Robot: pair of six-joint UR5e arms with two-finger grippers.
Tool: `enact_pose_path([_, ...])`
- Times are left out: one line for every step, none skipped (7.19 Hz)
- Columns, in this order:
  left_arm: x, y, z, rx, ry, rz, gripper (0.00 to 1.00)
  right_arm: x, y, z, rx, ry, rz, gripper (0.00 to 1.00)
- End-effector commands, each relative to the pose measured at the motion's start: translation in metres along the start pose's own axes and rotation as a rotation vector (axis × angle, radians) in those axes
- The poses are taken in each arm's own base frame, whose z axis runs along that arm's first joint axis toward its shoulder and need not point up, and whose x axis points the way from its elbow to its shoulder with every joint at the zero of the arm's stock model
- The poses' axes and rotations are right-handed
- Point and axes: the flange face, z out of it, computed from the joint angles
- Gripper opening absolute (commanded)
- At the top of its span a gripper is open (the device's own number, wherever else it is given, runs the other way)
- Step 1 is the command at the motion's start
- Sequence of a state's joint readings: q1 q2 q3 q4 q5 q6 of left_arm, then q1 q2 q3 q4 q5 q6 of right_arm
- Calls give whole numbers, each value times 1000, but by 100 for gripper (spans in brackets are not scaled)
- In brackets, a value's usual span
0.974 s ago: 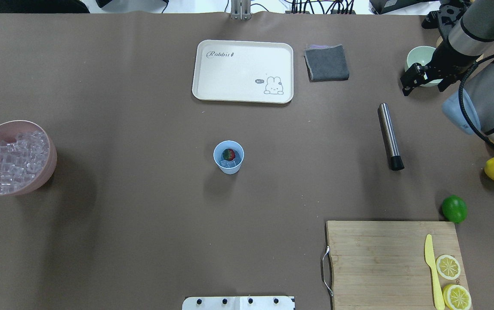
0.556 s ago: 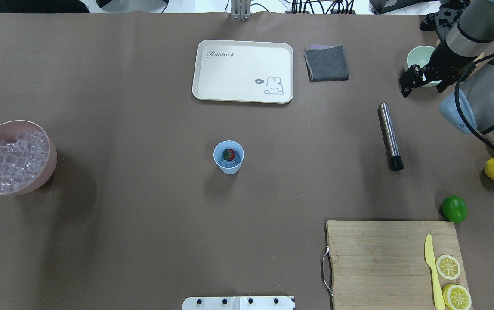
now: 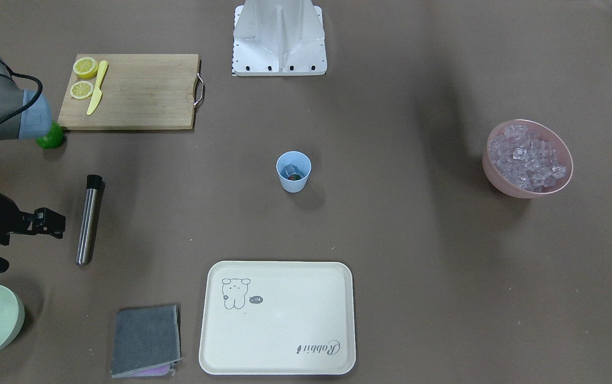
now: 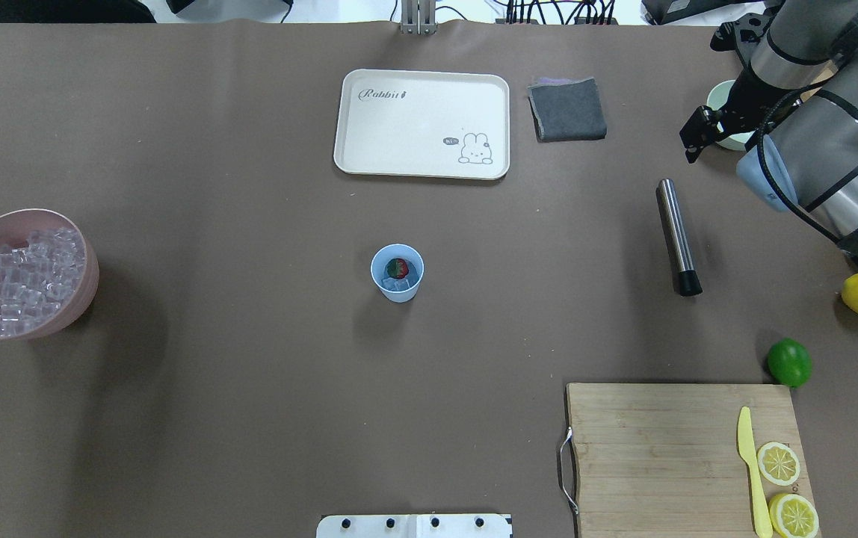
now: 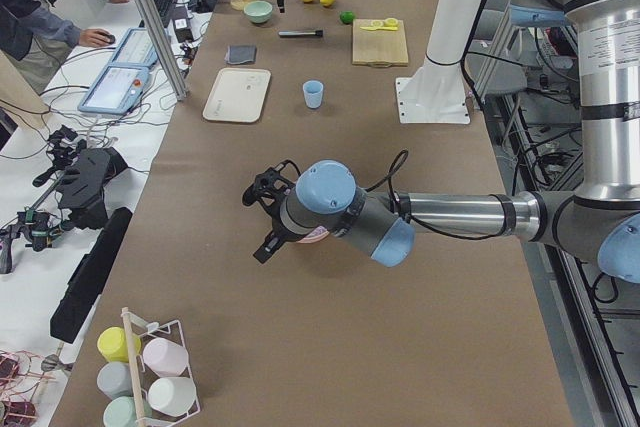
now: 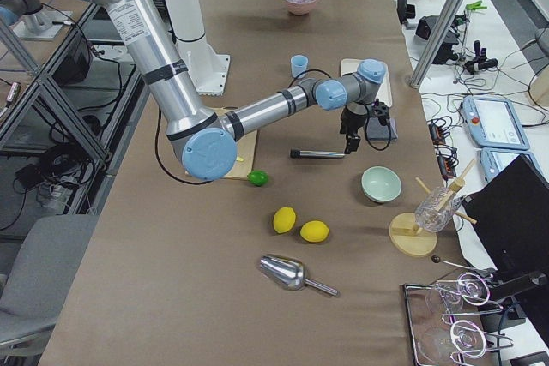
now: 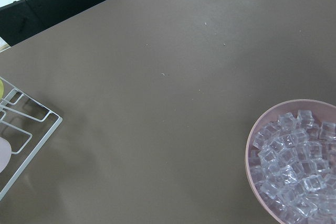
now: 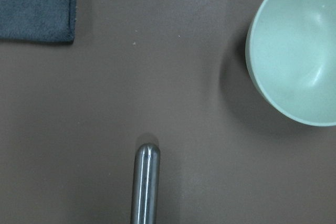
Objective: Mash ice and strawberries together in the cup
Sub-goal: 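Raise the right gripper and move it above the steel muddler, then lower the right gripper onto the top of the steel muddler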
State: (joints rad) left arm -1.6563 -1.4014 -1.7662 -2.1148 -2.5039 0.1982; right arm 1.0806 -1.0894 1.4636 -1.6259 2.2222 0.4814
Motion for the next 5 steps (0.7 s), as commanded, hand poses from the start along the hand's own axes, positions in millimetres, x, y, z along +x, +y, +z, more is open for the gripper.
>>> enact_pose_path([1, -5, -1, 3, -4, 10, 97, -9, -1, 9, -15, 0, 75, 99])
enact_pose_path([-1, -9, 1, 4, -5, 14, 97, -14, 1, 13, -22, 1, 111, 99])
enact_pose_path([-2, -13, 1, 3, -27, 20, 97, -23, 5, 20, -33, 2, 111, 99])
enact_pose_path([-2, -15, 2, 1, -27, 22, 97, -30, 6, 35, -32, -6, 87, 99])
enact_pose_path([-2, -15, 2, 1, -27, 24, 97, -39, 8, 58, -18, -21, 74, 99])
